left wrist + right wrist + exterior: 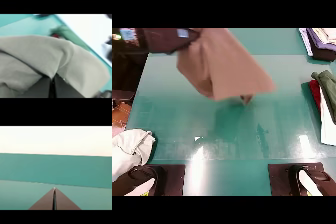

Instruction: Fold the shirts.

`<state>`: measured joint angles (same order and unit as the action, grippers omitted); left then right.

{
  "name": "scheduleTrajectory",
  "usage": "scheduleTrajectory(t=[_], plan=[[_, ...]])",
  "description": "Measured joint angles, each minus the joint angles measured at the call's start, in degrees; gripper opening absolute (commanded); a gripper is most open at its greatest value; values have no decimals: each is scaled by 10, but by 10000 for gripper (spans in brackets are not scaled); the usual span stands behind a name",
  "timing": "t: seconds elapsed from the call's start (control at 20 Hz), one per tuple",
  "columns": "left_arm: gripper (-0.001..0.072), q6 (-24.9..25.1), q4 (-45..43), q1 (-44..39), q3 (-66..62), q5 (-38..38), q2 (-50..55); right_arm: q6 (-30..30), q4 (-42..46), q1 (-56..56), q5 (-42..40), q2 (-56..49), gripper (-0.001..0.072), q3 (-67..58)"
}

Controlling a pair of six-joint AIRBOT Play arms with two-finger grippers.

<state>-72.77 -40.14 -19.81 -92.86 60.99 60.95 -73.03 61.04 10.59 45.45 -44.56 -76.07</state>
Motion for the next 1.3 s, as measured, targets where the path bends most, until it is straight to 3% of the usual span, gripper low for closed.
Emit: scheduleTrajectory(t=[0.2, 0.25, 0.3, 0.35, 0.55, 0.85, 1.1, 1.3], plan=[[33, -25, -60, -55, -9, 37, 66, -2, 0, 14, 28, 8, 15, 0], [176, -29, -76, -61, -10, 55, 88, -3, -1, 15, 37, 9, 16, 0], [518, -31, -97, -65, -10, 70, 109, -3, -1, 16, 49, 10, 16, 0], [630, -36, -123, -66, -12, 81, 129, -3, 0, 17, 59, 10, 16, 0], [631, -74, -210, -13, -11, 131, 176, -4, 0, 18, 90, 11, 15, 0], [631, -87, -211, 68, 120, 193, 158, -5, -1, 19, 104, 11, 15, 0], [623, -27, -115, 73, 367, 113, 102, -5, 0, 19, 107, 7, 16, 0], [622, -3, -88, 23, 478, 24, 90, -5, 0, 19, 111, 6, 16, 0]])
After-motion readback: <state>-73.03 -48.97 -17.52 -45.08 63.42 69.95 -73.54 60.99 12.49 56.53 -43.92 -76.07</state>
